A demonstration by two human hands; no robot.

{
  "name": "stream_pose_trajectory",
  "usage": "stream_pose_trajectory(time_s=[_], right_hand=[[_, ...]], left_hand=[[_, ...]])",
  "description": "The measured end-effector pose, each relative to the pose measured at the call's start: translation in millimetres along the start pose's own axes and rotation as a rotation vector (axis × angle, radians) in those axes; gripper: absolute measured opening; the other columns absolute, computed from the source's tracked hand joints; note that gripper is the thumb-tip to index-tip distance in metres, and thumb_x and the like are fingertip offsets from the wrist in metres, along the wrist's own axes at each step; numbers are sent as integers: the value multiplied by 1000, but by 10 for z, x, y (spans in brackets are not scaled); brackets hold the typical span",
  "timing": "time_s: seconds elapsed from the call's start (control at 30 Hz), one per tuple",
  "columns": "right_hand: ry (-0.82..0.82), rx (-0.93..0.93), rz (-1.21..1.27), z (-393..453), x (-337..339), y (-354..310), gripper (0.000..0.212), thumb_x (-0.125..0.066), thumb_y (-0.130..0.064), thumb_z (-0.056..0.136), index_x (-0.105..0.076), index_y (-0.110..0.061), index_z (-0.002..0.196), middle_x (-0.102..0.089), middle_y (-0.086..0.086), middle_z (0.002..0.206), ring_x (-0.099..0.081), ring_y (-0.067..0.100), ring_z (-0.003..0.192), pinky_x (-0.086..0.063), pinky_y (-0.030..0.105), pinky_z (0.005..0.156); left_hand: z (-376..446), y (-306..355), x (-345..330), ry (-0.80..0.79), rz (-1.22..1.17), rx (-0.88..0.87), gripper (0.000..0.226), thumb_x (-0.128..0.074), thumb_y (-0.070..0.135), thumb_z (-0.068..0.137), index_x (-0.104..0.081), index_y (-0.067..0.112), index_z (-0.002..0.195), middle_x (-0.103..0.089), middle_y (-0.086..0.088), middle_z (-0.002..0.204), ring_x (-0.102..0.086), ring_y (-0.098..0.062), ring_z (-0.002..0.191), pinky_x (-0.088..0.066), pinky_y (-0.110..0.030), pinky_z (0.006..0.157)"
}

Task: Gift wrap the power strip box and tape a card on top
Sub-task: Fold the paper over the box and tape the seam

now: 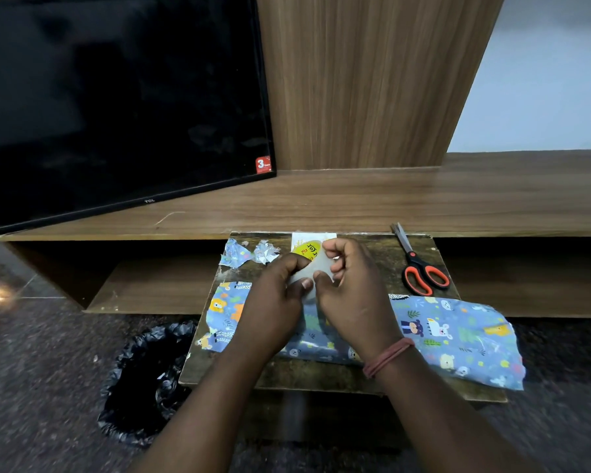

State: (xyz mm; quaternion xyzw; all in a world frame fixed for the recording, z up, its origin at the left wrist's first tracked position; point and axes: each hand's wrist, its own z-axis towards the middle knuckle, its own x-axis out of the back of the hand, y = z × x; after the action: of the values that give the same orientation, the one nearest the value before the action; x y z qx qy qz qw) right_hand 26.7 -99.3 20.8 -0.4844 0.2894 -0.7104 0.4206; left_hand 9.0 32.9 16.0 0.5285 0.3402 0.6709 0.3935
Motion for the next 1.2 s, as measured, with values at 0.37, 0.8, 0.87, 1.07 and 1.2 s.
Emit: stream_pose_trajectory(time_s=[0.37, 0.8, 0.87, 1.07, 1.2], right_hand=[[-42, -7, -25, -15, 10, -20, 39, -68, 2, 83, -53, -15, 114, -49, -4, 104, -47, 10, 91, -32, 3, 80], [-35, 69, -191, -7, 6, -10, 45, -64, -9, 92, -60, -11, 136, -51, 6, 123, -49, 25, 117, -43, 33, 100], [9, 108, -183, -21, 9, -12, 34, -68, -5, 88, -69, -6, 122, -58, 7, 114, -55, 25, 109, -48, 35, 94], [30, 164, -146, -6, -2, 6, 30, -71, -1, 83, -74, -3, 113, -66, 7, 107, -64, 23, 96, -52, 32, 87], [65, 147, -90, 30, 28, 17, 14, -72, -4, 85, -75, -6, 99, -67, 3, 97, -63, 15, 86, -49, 24, 80]], left_hand=[[-16, -24, -51, 49, 97, -50, 31, -62, 0, 90, -59, 31, 87, -60, 7, 87, -54, -14, 84, -35, -21, 66], [-30, 8, -60, 103, 42, -13, 28, -57, -5, 92, -59, 24, 91, -61, 10, 82, -53, -3, 76, -39, -16, 66], [-32, 5, -74, 75, 4, 24, 34, -56, -3, 95, -58, 31, 96, -63, 11, 93, -56, 0, 84, -41, -13, 74], [41, -89, -84, -3, 2, 93, 46, -49, 28, 86, -64, 27, 130, -67, 3, 124, -63, -15, 116, -49, -44, 104], [29, -59, -104, -3, 23, 68, 43, -49, 29, 86, -67, 27, 124, -69, 5, 117, -59, -15, 115, -47, -40, 102]])
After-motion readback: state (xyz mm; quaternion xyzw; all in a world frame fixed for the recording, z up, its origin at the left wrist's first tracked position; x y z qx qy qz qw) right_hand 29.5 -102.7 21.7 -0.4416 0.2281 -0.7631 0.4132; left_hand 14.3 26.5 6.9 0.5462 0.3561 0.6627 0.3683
